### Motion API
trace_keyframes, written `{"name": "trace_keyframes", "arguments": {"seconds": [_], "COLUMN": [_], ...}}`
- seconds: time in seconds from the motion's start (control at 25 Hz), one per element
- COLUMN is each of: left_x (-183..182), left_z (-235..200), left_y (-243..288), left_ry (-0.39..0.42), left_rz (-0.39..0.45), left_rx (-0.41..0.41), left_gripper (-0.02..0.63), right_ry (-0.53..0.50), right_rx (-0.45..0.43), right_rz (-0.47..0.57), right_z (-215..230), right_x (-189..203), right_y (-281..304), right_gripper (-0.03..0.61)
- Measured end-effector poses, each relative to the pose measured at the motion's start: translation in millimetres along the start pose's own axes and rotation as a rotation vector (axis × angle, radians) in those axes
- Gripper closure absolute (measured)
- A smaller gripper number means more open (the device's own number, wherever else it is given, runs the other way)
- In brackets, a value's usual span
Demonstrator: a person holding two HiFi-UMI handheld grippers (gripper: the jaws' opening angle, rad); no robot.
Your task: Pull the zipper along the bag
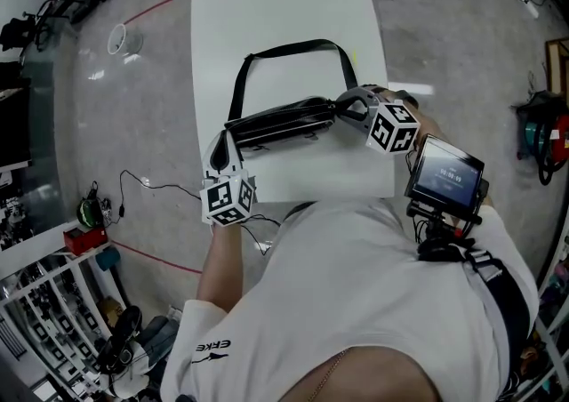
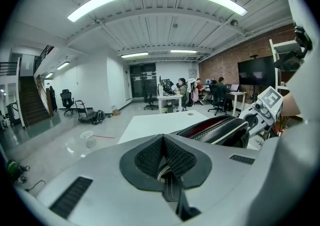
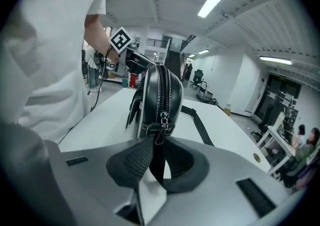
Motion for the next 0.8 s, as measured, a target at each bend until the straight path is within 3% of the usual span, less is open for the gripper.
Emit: {"name": "trace_keyframes", "arguments": {"seconds": [0.44,0.64,0.8], "left_x": [-1,-2,-4], "left_z": [-4,-4,-1], "left_y": [-1,5,8], "left_ry": [0.009,0.015,0.016], "left_rz": [-0.011,-0.013,-0.013], "left_rx": [0.004,0.017,0.032], "left_gripper": [0.611,0.611,0.611], "right_ry": [-0.056,0.026,0.079], "right_rx": [0.061,0.163,0.189], "right_rz": [-0.036,-0.013,0.022], "right_z": [-3,3,7], "right_x": [-5,2,3], "right_y": [1,-2,-3], "right_gripper": [0.506,0.518,0.522]}}
Point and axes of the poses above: the fingertips, and each gripper's own axes: y forward along the fingers, z to its right, x out of its underside, the point moved 7 cm from there along -y, backward along the fingers, and after that the axes turned 11 degrees about z, right-handed, at the moved point
